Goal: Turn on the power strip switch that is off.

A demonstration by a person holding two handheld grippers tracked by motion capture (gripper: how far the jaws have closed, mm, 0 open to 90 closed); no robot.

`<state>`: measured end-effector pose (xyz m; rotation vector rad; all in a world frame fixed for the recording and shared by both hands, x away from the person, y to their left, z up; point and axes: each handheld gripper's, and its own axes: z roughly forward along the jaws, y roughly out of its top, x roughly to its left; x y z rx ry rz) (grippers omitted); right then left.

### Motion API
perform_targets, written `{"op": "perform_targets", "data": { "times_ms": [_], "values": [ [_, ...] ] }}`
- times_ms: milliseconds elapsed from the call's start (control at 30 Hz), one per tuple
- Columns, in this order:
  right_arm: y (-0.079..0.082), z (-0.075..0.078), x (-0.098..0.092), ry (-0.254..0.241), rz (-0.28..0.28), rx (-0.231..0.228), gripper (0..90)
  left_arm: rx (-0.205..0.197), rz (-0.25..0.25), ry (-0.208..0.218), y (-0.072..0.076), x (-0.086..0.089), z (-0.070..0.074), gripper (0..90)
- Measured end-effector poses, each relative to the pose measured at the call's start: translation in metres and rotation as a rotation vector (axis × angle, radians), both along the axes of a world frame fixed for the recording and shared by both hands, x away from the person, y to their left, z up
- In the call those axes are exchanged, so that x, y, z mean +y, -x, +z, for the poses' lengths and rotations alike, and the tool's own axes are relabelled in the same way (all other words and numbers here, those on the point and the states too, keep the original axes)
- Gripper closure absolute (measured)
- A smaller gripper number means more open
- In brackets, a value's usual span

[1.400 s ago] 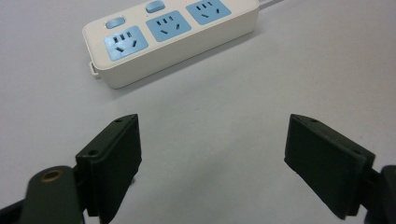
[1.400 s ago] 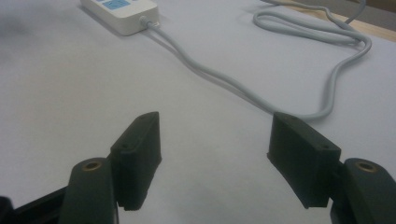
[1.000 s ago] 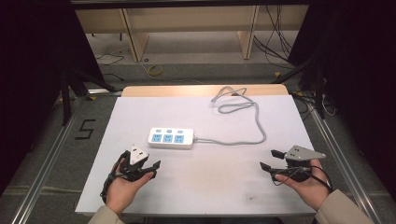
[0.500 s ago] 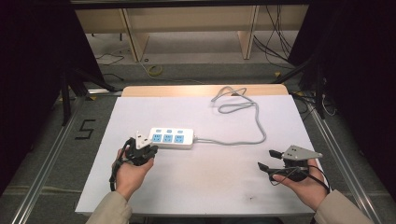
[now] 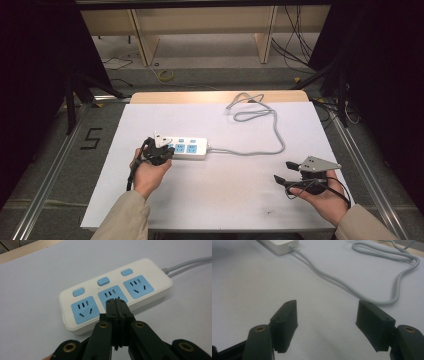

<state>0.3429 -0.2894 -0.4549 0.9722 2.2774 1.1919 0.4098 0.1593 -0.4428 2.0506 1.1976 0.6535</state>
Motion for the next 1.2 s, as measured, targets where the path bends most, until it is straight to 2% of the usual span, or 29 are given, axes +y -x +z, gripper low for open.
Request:
{"op": "perform_targets", "data": {
  "times_ms": [100,200,467,567,700,867,967,1200],
  "values": [
    [0.000,0.000,0.000,0.004,0.002,-0.003,33.6,-0.003,-0.004,0.012,-0.009,-0.002,-0.001,89.7],
    [0.000,0.000,0.001,0.007,0.005,-0.005,32.8,-0.010,0.002,0.006,-0.019,-0.004,-0.001,89.7],
    [0.002,-0.001,-0.001,0.011,-0.006,0.003,32.3,-0.009,0.014,0.036,-0.033,-0.009,-0.001,89.8],
    [0.003,-0.002,-0.002,0.012,-0.008,0.008,32.0,-0.005,0.008,0.021,-0.038,-0.010,-0.004,89.8],
    [0.003,-0.003,-0.002,0.007,-0.010,0.013,31.4,-0.020,0.009,0.006,-0.045,-0.015,-0.005,89.8],
    [0.004,-0.006,0.001,0.020,0.002,0.028,31.2,-0.012,0.009,-0.039,-0.053,-0.020,-0.007,89.9],
    [0.004,-0.007,0.003,0.019,0.004,0.028,31.1,-0.001,0.015,-0.052,-0.057,-0.023,-0.009,89.9],
    [0.005,-0.008,0.002,0.019,0.002,0.034,31.1,0.022,0.025,-0.047,-0.065,-0.024,-0.014,89.9]
  ]
}}
